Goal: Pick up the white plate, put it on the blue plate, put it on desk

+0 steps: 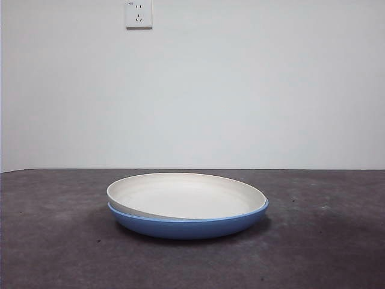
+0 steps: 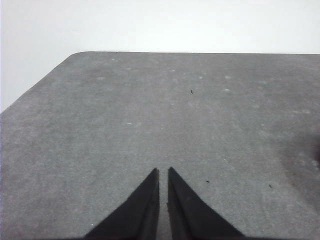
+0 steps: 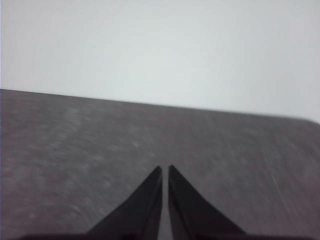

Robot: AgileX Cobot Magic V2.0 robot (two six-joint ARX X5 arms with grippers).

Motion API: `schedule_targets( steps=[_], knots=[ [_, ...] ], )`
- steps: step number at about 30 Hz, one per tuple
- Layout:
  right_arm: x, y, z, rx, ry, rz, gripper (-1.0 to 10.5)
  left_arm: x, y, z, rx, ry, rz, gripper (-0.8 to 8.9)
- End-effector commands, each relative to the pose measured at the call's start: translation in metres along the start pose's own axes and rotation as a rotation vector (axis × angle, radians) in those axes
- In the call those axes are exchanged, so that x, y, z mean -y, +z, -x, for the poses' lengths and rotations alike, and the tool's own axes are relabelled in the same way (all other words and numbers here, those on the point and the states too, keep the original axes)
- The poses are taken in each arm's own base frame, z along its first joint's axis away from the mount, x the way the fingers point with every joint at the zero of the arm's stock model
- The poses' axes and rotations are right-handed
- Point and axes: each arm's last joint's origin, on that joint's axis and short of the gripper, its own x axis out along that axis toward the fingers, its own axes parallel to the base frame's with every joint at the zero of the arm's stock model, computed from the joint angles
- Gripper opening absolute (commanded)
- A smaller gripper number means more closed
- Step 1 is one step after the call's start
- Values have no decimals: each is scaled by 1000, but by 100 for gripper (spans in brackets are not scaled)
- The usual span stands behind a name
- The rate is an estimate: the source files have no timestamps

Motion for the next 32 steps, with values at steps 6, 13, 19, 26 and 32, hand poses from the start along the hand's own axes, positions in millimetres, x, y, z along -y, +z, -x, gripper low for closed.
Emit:
schedule_targets(
  steps=[6,13,19,26,32],
  knots=[
    [4,-19,0,-115,-65,-35,19,0,-7,-2,-24,8,-14,28],
    [5,-27,1,-205,-66,-35,19,0,-7,-2,-24,8,-14,28],
    [3,-27,1,-204,-28,-37,19,0,-7,-2,-24,8,-14,28],
    [0,-25,1,-181,7,-35,19,0,-7,-2,-24,8,-14,28],
    [-1,-25,1,-180,12,-35,19,0,-7,-2,-24,8,-14,28]
  ],
)
